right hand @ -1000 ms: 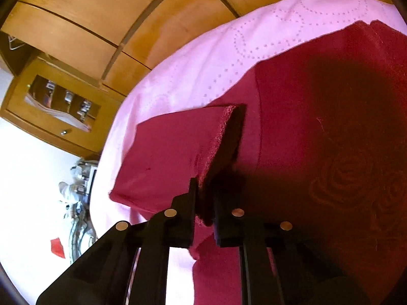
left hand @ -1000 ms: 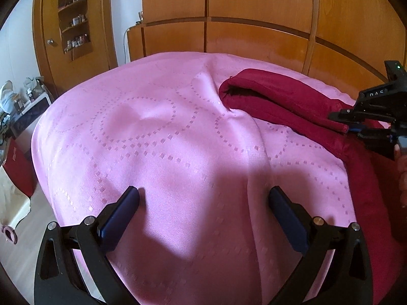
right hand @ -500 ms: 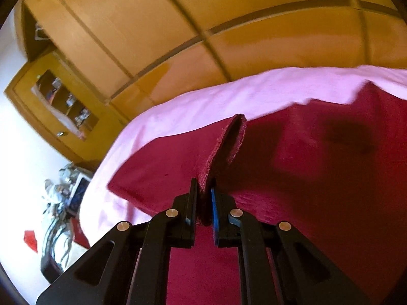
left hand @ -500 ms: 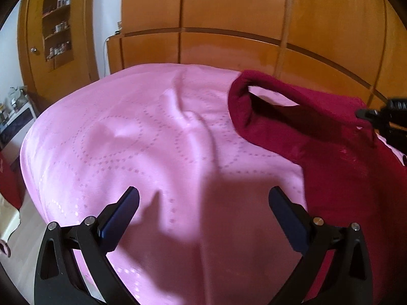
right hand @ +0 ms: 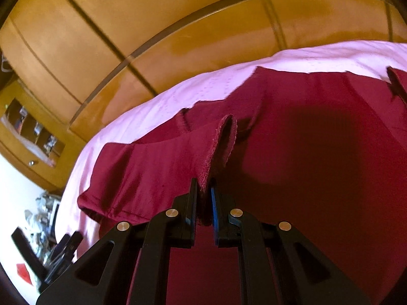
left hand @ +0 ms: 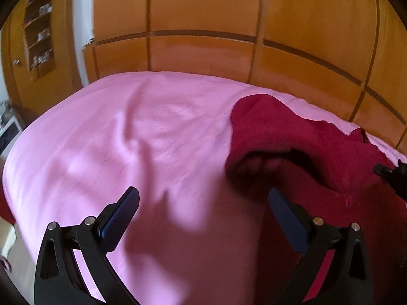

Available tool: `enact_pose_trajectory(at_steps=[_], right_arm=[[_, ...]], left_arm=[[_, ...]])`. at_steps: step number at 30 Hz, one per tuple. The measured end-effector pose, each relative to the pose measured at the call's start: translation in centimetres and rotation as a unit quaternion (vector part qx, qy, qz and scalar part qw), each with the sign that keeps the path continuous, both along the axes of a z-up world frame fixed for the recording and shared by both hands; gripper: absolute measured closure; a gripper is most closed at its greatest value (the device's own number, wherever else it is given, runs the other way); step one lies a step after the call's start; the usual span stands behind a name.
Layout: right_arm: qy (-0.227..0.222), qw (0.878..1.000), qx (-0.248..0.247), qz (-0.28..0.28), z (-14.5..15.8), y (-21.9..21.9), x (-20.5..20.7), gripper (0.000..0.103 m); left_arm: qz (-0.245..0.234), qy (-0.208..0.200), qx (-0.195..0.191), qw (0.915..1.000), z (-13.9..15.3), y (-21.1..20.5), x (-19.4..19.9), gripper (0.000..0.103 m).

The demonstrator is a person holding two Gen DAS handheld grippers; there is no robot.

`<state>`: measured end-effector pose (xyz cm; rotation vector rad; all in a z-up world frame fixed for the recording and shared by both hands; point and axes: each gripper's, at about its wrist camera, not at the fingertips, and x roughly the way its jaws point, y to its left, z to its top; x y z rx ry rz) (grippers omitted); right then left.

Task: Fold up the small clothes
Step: 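Fold the held side and sleeve over toward the shirt center, open right tool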

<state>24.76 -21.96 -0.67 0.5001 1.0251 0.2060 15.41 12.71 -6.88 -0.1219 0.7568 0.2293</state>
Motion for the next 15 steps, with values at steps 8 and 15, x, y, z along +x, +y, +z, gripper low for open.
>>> enact_pose_trajectory(at_steps=[8,15], right_arm=[[-0.014,0.997,-0.059,-0.053,1.1,-4.2,0.0,0.094],[0.018,0.995,-0.055,-0.082,-2.5,-7.0,-0.3,0.094]], left_arm=[[0.009,0.046,0.046,0.9978,-1.5,-1.8,4.2,0.002],[0.0,0.072,0.03,0.997,-3.0,-1.3,4.3,0.002]])
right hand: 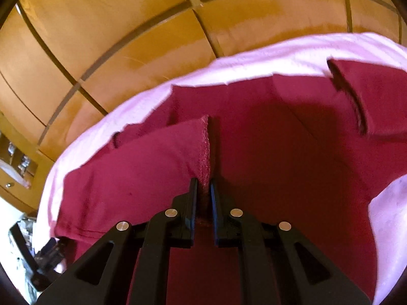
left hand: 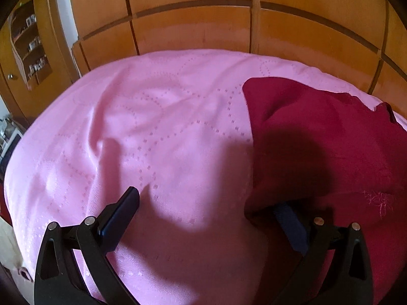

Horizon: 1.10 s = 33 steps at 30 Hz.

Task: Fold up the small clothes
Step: 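Fold the held side and sleeve over toward the shirt center, open right tool, then move the left tool to the opposite side edge and grasp it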

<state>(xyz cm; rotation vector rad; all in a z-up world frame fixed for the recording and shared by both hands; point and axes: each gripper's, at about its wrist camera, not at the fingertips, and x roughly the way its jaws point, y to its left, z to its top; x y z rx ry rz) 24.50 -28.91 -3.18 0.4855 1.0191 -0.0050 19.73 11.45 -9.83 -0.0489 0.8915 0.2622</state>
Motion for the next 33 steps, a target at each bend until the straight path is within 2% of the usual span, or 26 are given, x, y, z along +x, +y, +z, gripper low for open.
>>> enact_pose_trajectory(at_steps=[6,8,9,10,12,14,17,19,21,22,23,24,26,29,30,33], right_arm=[[-0.019,1.0,-0.018,0.003,-0.5,0.6,-0.3,0.088],[-0.024,1.0,0.004,0.003,-0.4,0.2,-0.6,0.076],[-0.026,1.0,0.012,0.004,-0.3,0.1,-0.7,0.059],[-0.029,0.999,0.015,0.007,0.2,0.1,-1.2,0.032],[-0.035,0.999,-0.015,0.002,1.3,0.2,-2.2,0.008],[-0.049,0.997,-0.064,0.0,2.6,0.4,-3.6,0.008],[-0.036,0.996,-0.08,0.006,3.2,-0.4,-5.2,0.008],[-0.022,0.995,-0.098,0.004,3.1,-1.2,-6.0,0.004],[-0.002,0.988,-0.153,0.004,2.5,-1.6,-6.7,0.004],[0.019,0.981,-0.194,0.004,1.6,-1.8,-7.1,0.004],[0.035,0.979,-0.199,0.003,0.9,-2.3,-7.5,0.004],[0.037,0.982,-0.183,-0.001,0.6,-2.7,-7.7,0.004],[0.017,0.987,-0.159,-0.017,1.2,-3.5,-8.4,0.004],[0.019,0.988,-0.149,-0.035,1.2,-4.5,-8.8,0.004],[0.018,0.987,-0.152,-0.044,1.4,-4.8,-9.0,0.004],[0.038,0.971,-0.216,-0.096,2.2,-5.7,-9.6,0.004]], left_arm=[[0.0,0.003,-0.008,1.0,-0.1,0.1,-0.2,0.002],[-0.009,0.008,-0.014,0.9998,0.1,0.0,-0.6,0.002],[-0.015,0.011,-0.015,0.9997,0.4,-0.2,-1.2,0.002],[-0.02,0.008,-0.016,0.9996,0.7,-0.3,-2.0,0.002],[-0.028,-0.01,-0.014,0.9994,1.5,-0.7,-3.5,0.002],[-0.031,-0.037,-0.001,0.9989,2.6,-1.4,-5.0,0.002],[-0.035,-0.054,0.012,0.9979,3.8,-2.5,-5.6,0.002],[-0.054,-0.055,0.004,0.997,4.5,-3.7,-5.4,0.002],[-0.082,-0.05,-0.01,0.9953,4.8,-5.4,-4.9,0.002],[-0.094,-0.047,-0.015,0.9943,4.9,-6.3,-4.7,0.002],[-0.103,-0.045,-0.015,0.9936,4.8,-7.0,-4.6,0.002],[-0.114,-0.039,-0.013,0.9926,4.7,-8.1,-4.4,0.002],[-0.133,-0.031,-0.012,0.9905,4.6,-10.0,-4.3,0.002],[-0.157,-0.023,-0.019,0.9872,4.8,-11.9,-4.5,0.002],[-0.167,-0.021,-0.023,0.9854,5.1,-12.8,-4.6,0.002],[-0.198,-0.021,-0.025,0.9797,6.2,-15.2,-4.6,0.002]])
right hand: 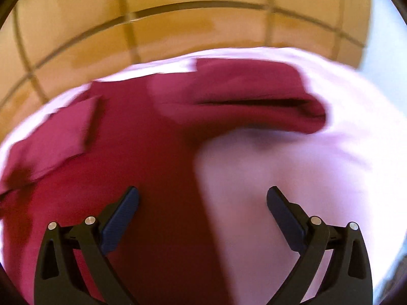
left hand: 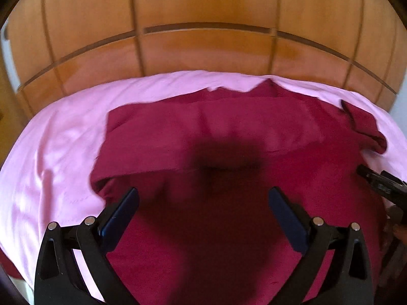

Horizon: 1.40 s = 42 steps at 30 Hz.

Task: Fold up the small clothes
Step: 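Move the left tool to the opposite side edge and grasp it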

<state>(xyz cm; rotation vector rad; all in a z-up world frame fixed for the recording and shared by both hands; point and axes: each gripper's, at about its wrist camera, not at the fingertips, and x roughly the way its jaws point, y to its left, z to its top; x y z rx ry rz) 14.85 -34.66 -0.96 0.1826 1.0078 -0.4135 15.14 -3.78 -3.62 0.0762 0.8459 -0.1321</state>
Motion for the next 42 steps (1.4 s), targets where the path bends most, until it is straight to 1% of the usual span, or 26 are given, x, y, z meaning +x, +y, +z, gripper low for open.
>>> enact_pose_trajectory(at_steps=[1,3,5,7,8,9,10,11,15,17,19,22,28,30,32,35,38,40,41,42], right_arm=[[0.002,1.0,-0.019,-0.018,0.3,-0.6,-0.2,0.004],[0.0,0.998,-0.039,-0.047,0.9,-1.9,-0.7,0.004],[0.013,0.996,-0.058,-0.068,0.6,-3.0,-0.7,0.004],[0.043,0.992,-0.086,-0.086,-0.1,-4.5,-0.8,0.004],[0.057,0.989,-0.1,-0.09,-0.6,-5.1,-0.9,0.004],[0.059,0.989,-0.104,-0.088,-0.9,-5.5,-1.1,0.004],[0.051,0.991,-0.089,-0.085,-1.3,-5.9,-1.4,0.004],[0.042,0.993,-0.07,-0.089,-1.4,-6.4,-1.8,0.004],[0.027,0.994,-0.034,-0.097,-1.4,-7.2,-2.3,0.003],[0.023,0.994,-0.035,-0.097,-1.4,-7.1,-2.5,0.003],[0.021,0.994,-0.037,-0.098,-1.4,-6.8,-2.5,0.003],[0.018,0.994,-0.034,-0.098,-1.4,-6.8,-2.7,0.003],[0.013,0.995,-0.029,-0.099,-2.0,-7.2,-2.2,0.003],[0.012,0.995,-0.027,-0.1,-2.0,-7.2,-2.2,0.003],[0.01,0.995,-0.024,-0.1,-2.0,-7.3,-2.2,0.003],[0.008,0.995,-0.021,-0.1,-2.0,-7.4,-2.2,0.003],[0.006,0.995,-0.019,-0.1,-2.0,-7.5,-2.1,0.003],[0.005,0.995,-0.02,-0.1,-2.0,-7.5,-2.1,0.003],[0.005,0.995,-0.02,-0.1,-2.0,-7.5,-2.1,0.003],[0.005,0.995,-0.02,-0.1,-2.0,-7.4,-2.1,0.003]], left_arm=[[-0.008,-0.002,0.001,1.0,0.4,-0.6,0.1,0.002],[-0.029,-0.01,0.003,0.9995,1.1,-2.2,0.4,0.002],[-0.049,-0.014,0.007,0.9987,1.6,-4.0,0.7,0.002],[-0.08,-0.024,-0.006,0.9965,2.1,-6.1,0.8,0.002],[-0.098,-0.029,-0.019,0.9946,2.3,-7.0,0.9,0.002],[-0.116,-0.031,-0.035,0.9921,2.5,-8.0,1.2,0.002],[-0.13,-0.03,-0.043,0.9901,2.5,-9.2,1.5,0.002],[-0.144,-0.026,-0.043,0.9884,2.4,-10.5,1.9,0.002],[-0.175,-0.01,-0.041,0.9836,1.9,-14.8,4.1,0.002],[-0.186,-0.002,-0.052,0.9812,1.9,-16.6,5.1,0.002],[-0.201,0.009,-0.076,0.9766,2.1,-18.6,6.2,0.002],[-0.207,0.021,-0.098,0.9732,2.2,-21.2,8.1,0.002],[-0.227,0.019,-0.099,0.9687,2.0,-25.7,10.6,0.002],[-0.229,0.028,-0.101,0.9678,1.7,-26.6,11.4,0.003],[-0.226,0.045,-0.108,0.9672,0.9,-27.2,12.5,0.005],[-0.213,0.078,-0.114,0.9673,-0.6,-28.0,14.0,0.013],[-0.211,0.133,-0.13,0.9596,-2.4,-28.1,14.8,0.026],[-0.201,0.145,-0.124,0.9609,-3.1,-28.2,15.0,0.042],[-0.2,0.144,-0.124,0.9612,-3.2,-28.2,15.0,0.046],[-0.201,0.146,-0.127,0.9602,-3.2,-28.2,15.1,0.057]])
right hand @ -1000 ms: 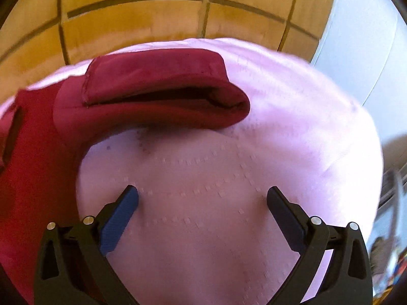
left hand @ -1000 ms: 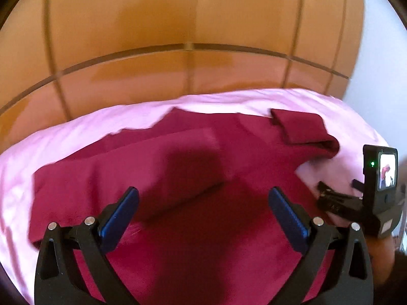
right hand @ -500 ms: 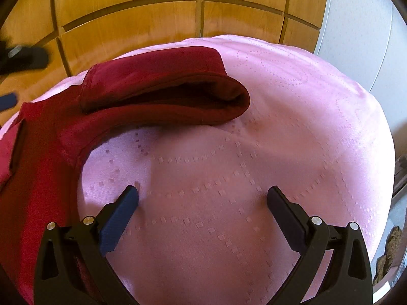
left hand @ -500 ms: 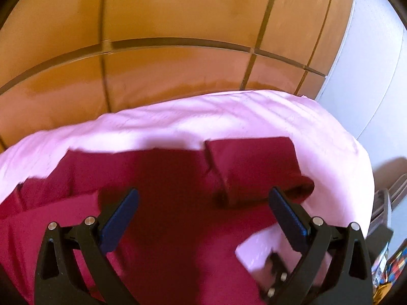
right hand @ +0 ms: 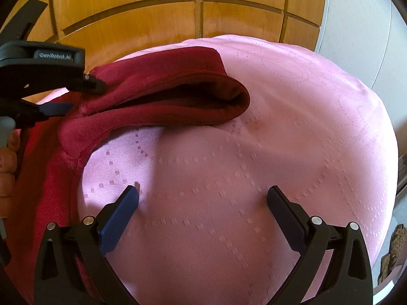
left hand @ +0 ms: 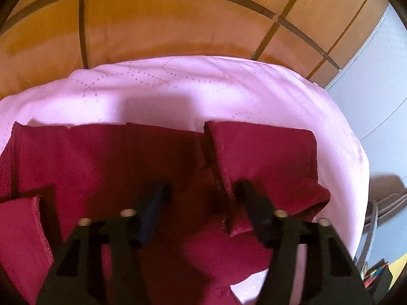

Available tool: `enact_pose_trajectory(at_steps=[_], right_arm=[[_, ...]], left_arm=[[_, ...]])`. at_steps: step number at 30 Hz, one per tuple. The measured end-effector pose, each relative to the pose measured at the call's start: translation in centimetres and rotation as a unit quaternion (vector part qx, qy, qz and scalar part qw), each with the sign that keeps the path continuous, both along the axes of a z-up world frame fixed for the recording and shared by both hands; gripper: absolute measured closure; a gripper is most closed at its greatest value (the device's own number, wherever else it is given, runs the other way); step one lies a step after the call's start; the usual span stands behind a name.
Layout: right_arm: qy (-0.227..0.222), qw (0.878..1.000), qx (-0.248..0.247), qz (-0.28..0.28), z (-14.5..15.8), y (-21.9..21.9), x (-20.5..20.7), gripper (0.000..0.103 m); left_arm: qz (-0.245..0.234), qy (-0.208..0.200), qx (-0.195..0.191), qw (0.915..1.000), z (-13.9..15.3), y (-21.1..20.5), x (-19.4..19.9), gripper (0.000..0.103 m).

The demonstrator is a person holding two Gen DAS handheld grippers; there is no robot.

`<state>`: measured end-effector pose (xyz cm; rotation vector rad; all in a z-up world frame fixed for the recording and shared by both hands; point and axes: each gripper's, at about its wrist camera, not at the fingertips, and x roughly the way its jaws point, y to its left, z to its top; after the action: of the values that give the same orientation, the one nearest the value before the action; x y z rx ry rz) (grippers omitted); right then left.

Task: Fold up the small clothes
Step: 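Move the left tool to the opposite side edge and grasp it, then lift the held side with the left tool and fold it over the shirt center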

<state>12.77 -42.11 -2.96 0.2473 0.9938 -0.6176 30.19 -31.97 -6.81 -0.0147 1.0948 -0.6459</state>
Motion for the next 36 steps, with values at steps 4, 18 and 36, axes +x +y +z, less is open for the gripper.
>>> enact_pose_trajectory(at_steps=[4,18,36], right_arm=[[0.0,1.0,0.0,0.0,0.0,0.0,0.0,0.003],[0.002,1.0,-0.003,0.001,0.0,0.0,0.0,0.003],[0.003,1.0,-0.007,0.001,0.3,-0.1,-0.1,0.003]], left_arm=[[-0.011,0.022,-0.042,0.9988,0.9,0.7,0.0,0.095],[0.002,-0.009,-0.096,0.9954,5.4,6.5,-2.2,0.099],[0.071,0.001,-0.179,0.9812,7.5,18.7,-3.0,0.101]])
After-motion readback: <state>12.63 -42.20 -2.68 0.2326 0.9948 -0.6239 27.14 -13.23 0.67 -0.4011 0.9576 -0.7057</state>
